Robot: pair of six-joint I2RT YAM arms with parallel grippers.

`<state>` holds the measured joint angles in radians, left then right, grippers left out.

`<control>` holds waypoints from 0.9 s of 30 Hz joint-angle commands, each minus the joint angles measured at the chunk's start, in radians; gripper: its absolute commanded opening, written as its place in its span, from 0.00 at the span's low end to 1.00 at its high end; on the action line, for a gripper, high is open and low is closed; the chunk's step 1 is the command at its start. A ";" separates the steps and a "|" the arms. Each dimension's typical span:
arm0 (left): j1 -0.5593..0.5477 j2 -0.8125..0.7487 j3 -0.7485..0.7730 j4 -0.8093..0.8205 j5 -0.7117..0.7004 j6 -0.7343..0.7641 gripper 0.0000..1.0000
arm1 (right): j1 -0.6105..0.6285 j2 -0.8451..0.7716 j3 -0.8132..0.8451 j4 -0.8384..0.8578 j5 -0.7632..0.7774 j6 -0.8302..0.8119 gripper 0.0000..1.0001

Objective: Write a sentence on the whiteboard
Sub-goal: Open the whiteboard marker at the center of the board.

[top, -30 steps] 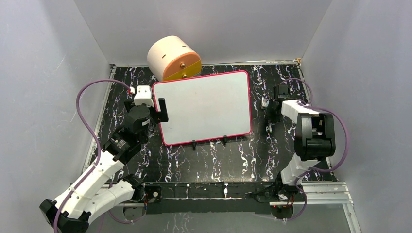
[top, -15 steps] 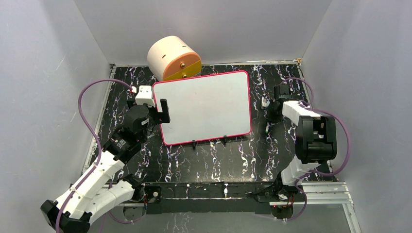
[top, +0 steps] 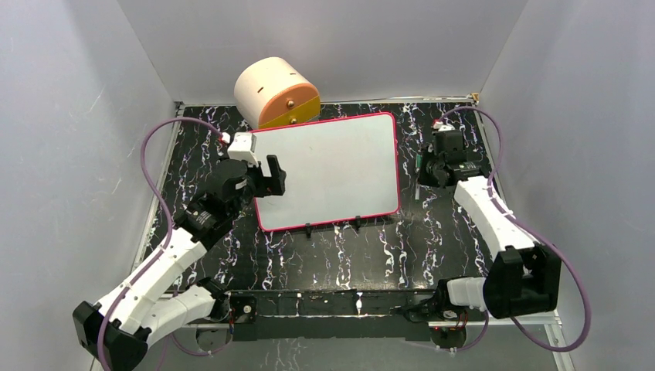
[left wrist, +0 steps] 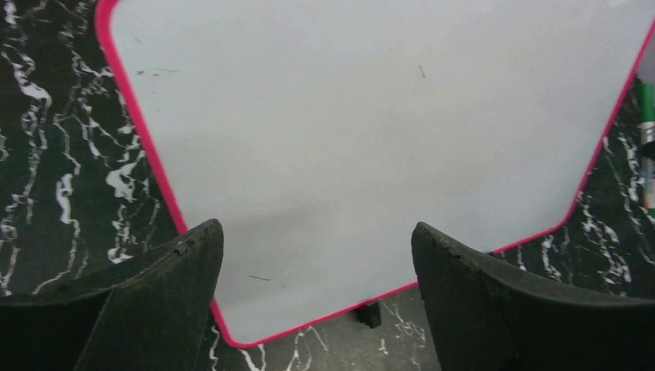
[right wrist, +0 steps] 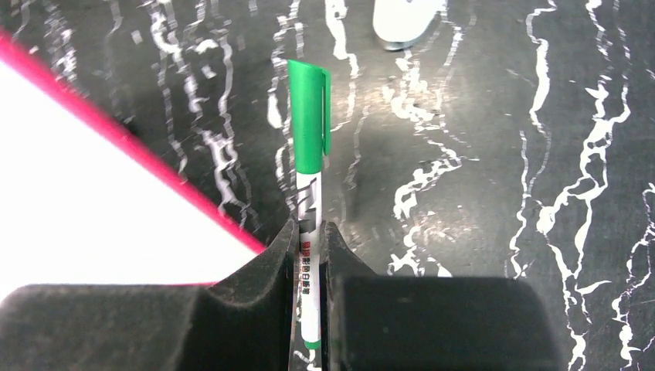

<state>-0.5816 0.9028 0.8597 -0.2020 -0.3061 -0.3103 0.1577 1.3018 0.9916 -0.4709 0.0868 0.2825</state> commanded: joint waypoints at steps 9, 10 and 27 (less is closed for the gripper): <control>0.006 0.071 0.108 0.024 0.242 -0.228 0.85 | 0.258 -0.148 0.178 -0.109 -0.106 -0.105 0.00; 0.006 0.076 0.110 0.027 0.255 -0.243 0.85 | 0.278 -0.155 0.183 -0.108 -0.127 -0.114 0.00; 0.006 0.153 0.045 0.251 0.450 -0.550 0.79 | 0.538 -0.113 0.162 0.080 -0.331 -0.223 0.00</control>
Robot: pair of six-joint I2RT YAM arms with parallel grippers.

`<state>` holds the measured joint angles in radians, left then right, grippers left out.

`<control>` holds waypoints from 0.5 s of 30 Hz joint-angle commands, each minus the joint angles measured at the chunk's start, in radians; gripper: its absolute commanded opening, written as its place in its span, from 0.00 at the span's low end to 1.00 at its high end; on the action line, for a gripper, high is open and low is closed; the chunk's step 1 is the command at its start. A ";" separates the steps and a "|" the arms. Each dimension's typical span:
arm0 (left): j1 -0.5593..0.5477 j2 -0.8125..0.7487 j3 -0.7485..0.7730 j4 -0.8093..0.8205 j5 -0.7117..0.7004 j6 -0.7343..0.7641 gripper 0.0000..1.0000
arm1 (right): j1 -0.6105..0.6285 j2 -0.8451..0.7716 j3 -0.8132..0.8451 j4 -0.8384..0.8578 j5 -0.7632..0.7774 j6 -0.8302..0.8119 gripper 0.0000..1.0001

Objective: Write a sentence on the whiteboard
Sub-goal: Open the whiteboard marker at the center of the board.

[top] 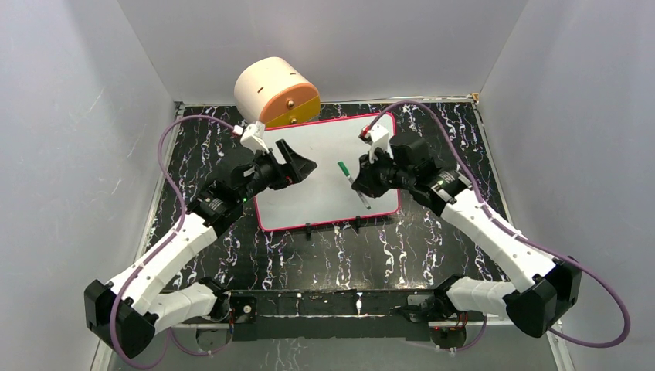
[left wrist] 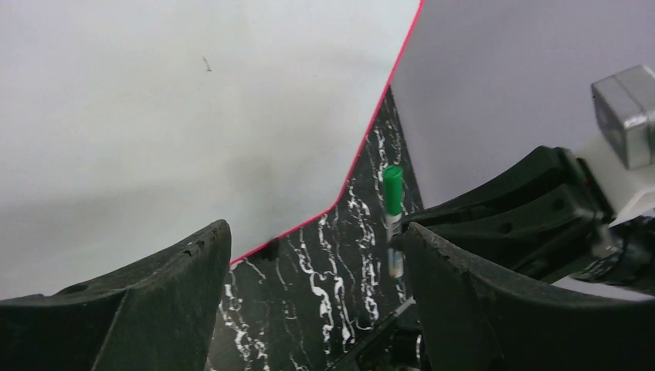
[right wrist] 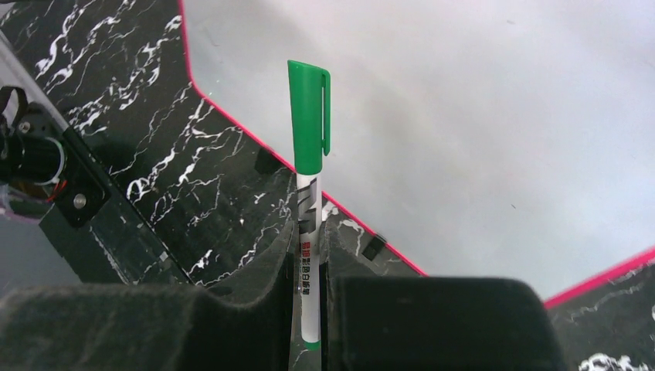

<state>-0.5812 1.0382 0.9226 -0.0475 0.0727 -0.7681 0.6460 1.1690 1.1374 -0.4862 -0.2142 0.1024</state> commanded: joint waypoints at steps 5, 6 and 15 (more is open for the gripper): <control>0.006 0.055 -0.028 0.152 0.113 -0.165 0.76 | 0.125 0.066 0.021 0.127 0.035 -0.063 0.00; 0.006 0.061 -0.028 0.148 0.113 -0.166 0.76 | 0.141 0.074 0.022 0.138 0.053 -0.064 0.00; 0.006 0.100 -0.047 0.128 0.123 -0.184 0.65 | 0.248 0.133 0.050 0.173 0.174 -0.091 0.00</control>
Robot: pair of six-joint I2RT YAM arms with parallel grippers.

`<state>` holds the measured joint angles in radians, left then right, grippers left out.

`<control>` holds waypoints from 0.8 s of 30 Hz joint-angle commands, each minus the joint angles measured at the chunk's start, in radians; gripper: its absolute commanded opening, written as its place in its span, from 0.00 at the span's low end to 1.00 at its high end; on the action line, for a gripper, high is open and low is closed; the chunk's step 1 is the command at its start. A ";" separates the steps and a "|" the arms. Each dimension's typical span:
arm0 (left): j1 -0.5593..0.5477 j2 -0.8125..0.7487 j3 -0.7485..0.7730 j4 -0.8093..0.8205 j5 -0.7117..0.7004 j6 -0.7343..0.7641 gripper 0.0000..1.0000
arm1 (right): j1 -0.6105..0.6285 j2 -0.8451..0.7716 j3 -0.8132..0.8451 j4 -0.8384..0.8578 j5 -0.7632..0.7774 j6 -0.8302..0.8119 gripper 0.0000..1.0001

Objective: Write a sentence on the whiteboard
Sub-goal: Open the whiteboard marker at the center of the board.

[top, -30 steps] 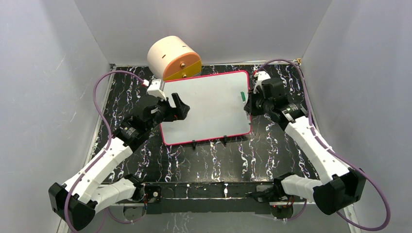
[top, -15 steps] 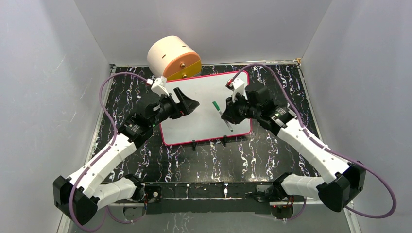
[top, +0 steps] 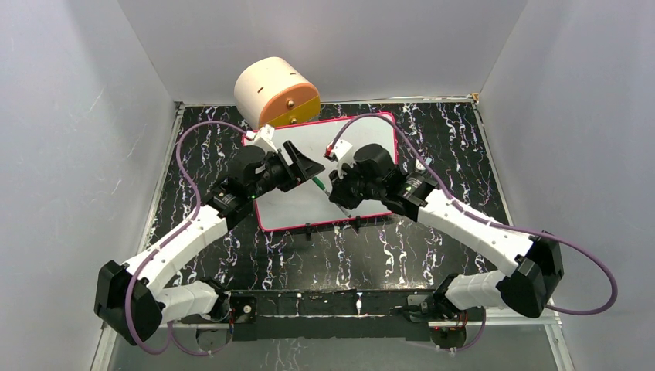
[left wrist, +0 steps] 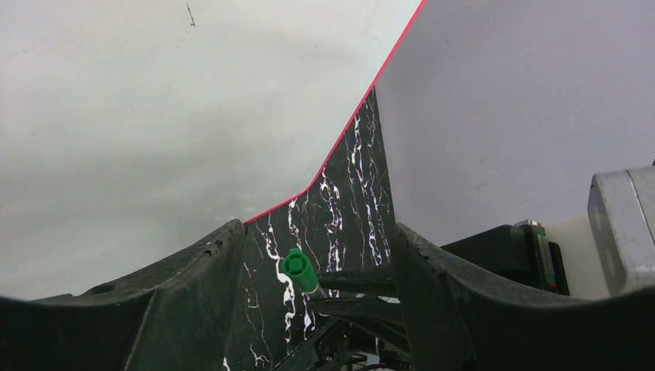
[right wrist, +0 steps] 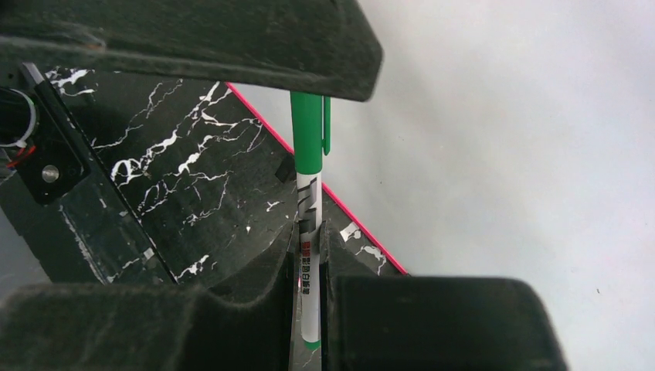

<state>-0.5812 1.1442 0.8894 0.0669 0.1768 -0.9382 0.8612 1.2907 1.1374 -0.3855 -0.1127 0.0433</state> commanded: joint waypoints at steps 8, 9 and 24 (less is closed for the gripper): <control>0.006 -0.003 -0.049 0.014 0.028 -0.033 0.49 | 0.070 0.017 0.039 0.108 0.148 -0.037 0.00; 0.006 -0.004 -0.054 0.014 0.028 -0.036 0.47 | 0.073 0.018 0.039 0.112 0.151 -0.037 0.00; 0.006 -0.068 -0.135 0.112 0.002 -0.130 0.00 | 0.085 -0.035 -0.067 0.294 0.127 0.026 0.05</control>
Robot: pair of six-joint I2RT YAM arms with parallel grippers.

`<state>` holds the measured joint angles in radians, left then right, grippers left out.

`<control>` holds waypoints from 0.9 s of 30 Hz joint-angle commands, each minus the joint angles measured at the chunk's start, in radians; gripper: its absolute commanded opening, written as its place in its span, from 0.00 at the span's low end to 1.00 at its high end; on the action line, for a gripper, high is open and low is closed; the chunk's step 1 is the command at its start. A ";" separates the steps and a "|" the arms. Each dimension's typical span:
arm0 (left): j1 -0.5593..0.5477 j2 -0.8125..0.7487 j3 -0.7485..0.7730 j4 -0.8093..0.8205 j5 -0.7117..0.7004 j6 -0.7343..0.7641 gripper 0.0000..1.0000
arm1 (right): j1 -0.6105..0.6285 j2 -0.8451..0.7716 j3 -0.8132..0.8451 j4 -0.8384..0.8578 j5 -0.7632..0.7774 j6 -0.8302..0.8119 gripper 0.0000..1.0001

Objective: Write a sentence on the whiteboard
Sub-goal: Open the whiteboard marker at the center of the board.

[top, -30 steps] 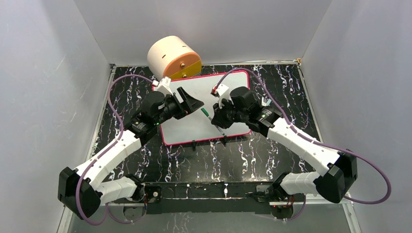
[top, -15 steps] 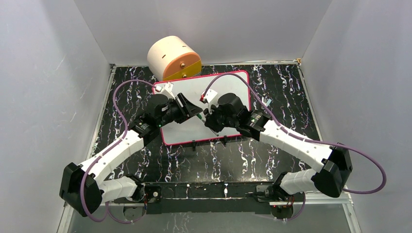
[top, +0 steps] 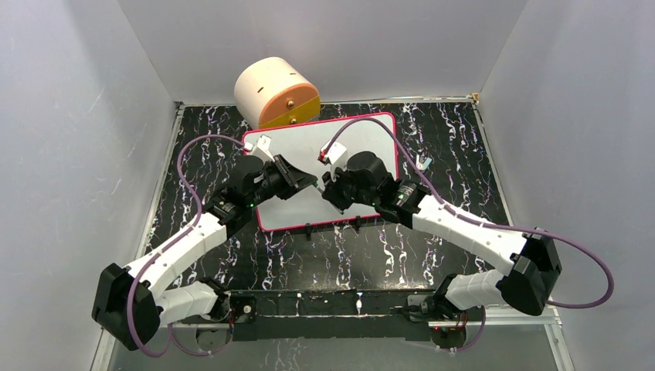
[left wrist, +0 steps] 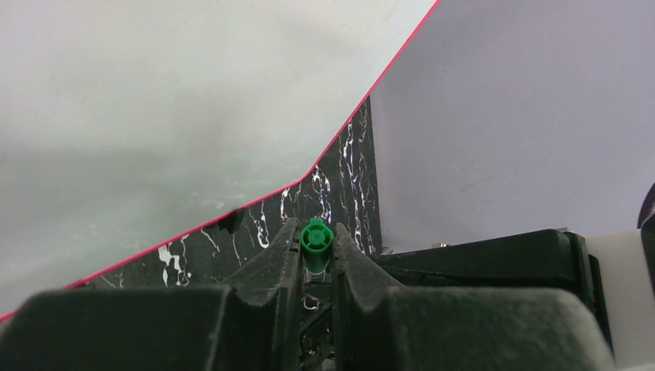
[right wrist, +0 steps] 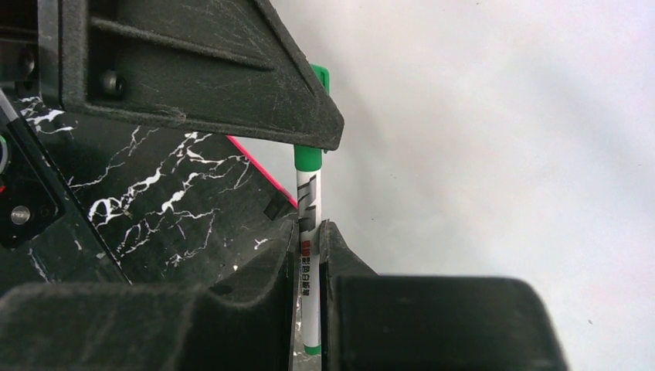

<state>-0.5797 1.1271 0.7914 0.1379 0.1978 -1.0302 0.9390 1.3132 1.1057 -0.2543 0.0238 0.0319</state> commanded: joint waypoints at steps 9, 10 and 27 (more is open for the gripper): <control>0.004 -0.122 -0.120 0.126 -0.069 -0.116 0.00 | 0.004 -0.170 -0.195 0.384 -0.016 0.160 0.30; 0.004 -0.129 -0.128 0.136 -0.074 -0.124 0.00 | 0.004 -0.184 -0.211 0.404 -0.016 0.175 0.32; 0.004 -0.204 -0.294 0.407 -0.170 -0.322 0.00 | -0.188 -0.378 -0.511 0.830 -0.235 0.551 0.73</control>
<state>-0.5781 0.9516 0.5148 0.4229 0.0635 -1.2953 0.7940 0.9405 0.6289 0.3767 -0.1120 0.4484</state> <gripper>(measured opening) 0.117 0.714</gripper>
